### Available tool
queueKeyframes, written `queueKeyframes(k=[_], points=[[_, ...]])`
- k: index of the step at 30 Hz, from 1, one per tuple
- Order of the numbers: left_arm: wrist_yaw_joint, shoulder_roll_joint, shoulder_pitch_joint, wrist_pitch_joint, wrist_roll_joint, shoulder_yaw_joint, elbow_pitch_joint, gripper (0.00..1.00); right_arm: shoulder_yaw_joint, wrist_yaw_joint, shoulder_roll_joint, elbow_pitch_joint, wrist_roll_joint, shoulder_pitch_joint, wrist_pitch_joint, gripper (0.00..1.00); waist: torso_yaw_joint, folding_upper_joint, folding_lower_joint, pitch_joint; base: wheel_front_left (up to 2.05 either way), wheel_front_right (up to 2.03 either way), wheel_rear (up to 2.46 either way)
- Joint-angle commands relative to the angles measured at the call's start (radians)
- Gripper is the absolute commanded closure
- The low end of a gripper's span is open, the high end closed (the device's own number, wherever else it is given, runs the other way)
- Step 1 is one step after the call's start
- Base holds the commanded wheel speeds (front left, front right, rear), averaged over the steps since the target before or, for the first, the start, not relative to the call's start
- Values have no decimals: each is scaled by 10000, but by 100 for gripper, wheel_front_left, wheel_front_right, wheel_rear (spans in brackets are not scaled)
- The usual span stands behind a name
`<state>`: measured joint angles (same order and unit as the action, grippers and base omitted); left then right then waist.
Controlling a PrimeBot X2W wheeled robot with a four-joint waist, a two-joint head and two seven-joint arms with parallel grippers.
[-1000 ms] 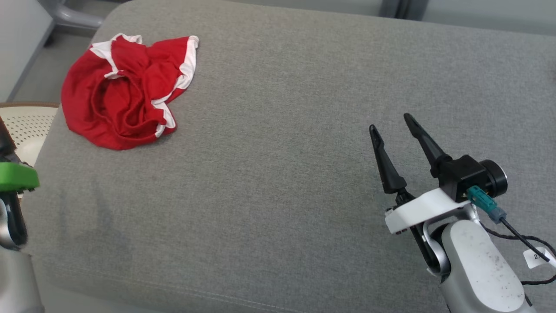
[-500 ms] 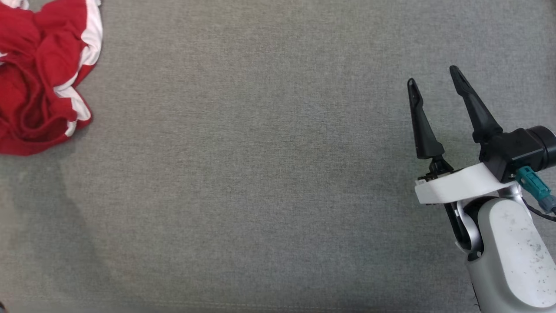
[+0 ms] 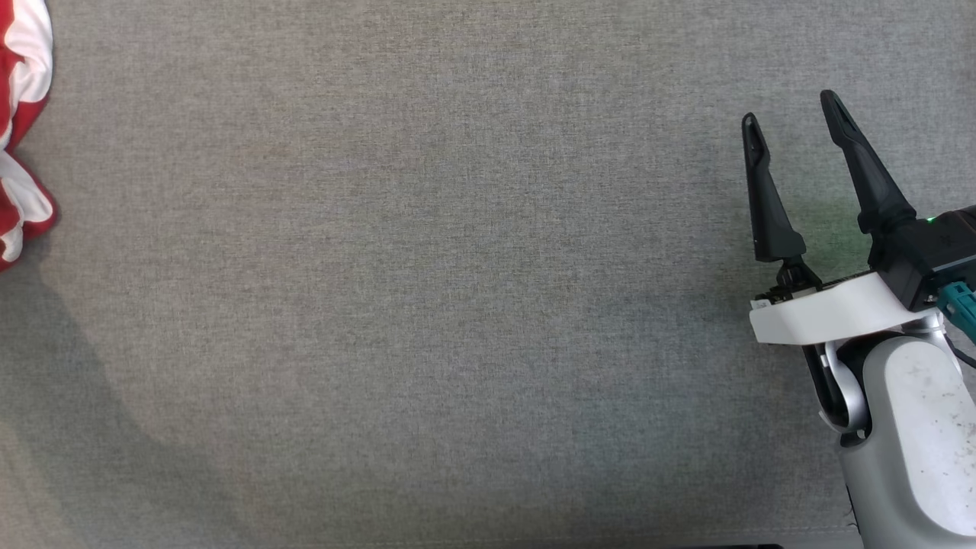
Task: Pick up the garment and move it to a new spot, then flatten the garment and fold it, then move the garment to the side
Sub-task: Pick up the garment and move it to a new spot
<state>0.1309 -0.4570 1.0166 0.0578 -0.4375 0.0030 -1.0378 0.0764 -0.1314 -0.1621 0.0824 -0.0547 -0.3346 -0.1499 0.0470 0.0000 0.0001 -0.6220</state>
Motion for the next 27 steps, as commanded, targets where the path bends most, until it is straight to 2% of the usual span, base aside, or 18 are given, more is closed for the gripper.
queueKeyframes(k=[1,6,7,8,9,13,17,27], points=[[-8,2,25,585,-275,-160,-272,0,1,15,-17,54,56,-106,-7,0,18,0,-1,8,0,0,0],[-15,-78,-97,2226,-1006,-753,-877,0,88,15,-4,92,83,-141,50,0,96,0,-1,40,0,0,0],[-15,-95,-148,2459,-1106,-872,-912,12,109,15,-10,71,71,-140,61,0,103,0,-1,61,0,0,0],[-15,-123,-167,2565,-1234,-947,-919,35,127,15,-19,44,58,-143,67,0,104,0,-1,78,0,0,0],[-15,-172,-188,2618,-1367,-1017,-902,100,152,15,-34,6,34,-157,64,0,102,0,-1,103,0,0,0],[-12,-296,-282,2423,-1715,-1260,-778,100,216,15,-47,-115,-30,-177,47,0,61,0,-1,254,0,0,0],[-12,-504,-261,1761,-1978,-1470,-580,100,244,15,30,-284,-94,-155,-41,0,1,0,-1,490,0,0,0],[-11,-901,601,-1082,-2062,-2262,404,100,438,15,331,-1109,-386,-144,-531,0,-347,0,-1,1463,0,0,0]])
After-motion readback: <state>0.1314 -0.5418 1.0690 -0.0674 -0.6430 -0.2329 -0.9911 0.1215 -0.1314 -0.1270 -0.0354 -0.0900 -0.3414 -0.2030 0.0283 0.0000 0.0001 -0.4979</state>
